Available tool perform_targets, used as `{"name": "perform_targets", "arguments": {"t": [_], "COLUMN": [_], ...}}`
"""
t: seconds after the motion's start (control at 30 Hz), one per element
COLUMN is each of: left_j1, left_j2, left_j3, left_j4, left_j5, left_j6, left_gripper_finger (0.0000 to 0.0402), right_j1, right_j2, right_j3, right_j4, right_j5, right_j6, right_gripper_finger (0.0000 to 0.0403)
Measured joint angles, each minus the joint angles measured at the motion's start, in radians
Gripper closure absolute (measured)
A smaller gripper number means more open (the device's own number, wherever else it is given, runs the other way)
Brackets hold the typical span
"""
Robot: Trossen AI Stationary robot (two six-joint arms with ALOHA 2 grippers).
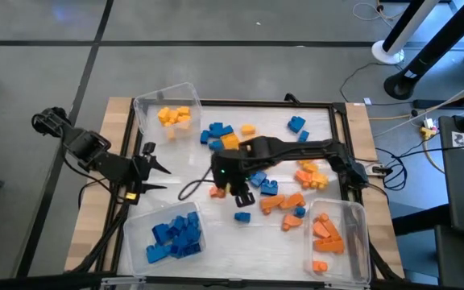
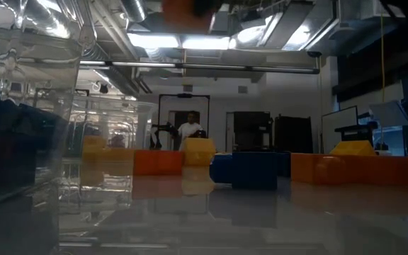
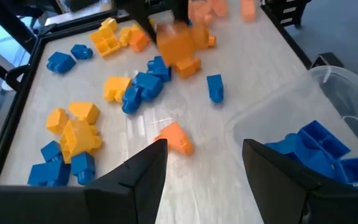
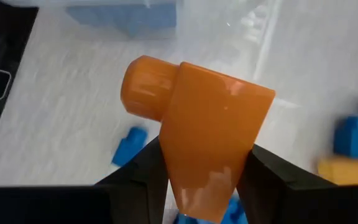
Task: Sort blocks
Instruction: Put the orange game piece into the bottom right transparent bin
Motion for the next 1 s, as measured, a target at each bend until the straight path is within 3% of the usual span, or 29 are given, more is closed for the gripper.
{"name": "perform_targets", "arguments": {"t": [0.3,0.63,1.0], "left_j1": [0.001,0.08,0.169], "left_j2": [0.088,0.254,0.381], "left_j3": [0.0,0.0,0.0], "left_j4": [0.122,0.347,0.365], "left_j5": [-0.056,-0.063,-0.062], "left_j6": [0.025,0.127,0.111], "left_gripper_finger": [0.0204,0.0204,0.0204], "right_j1": [0.135,0.346,0.571], "right_j2": [-0.093,-0.134,-0.175], "right_j3": [0.0,-0.016,-0.016], "right_j4": [-0.241,-0.239,-0.239], "right_j5": [0.223,0.329,0.511], "right_j6": [0.205,0.307,0.378], "right_gripper_finger": [0.0247,0.0248,0.0248]}}
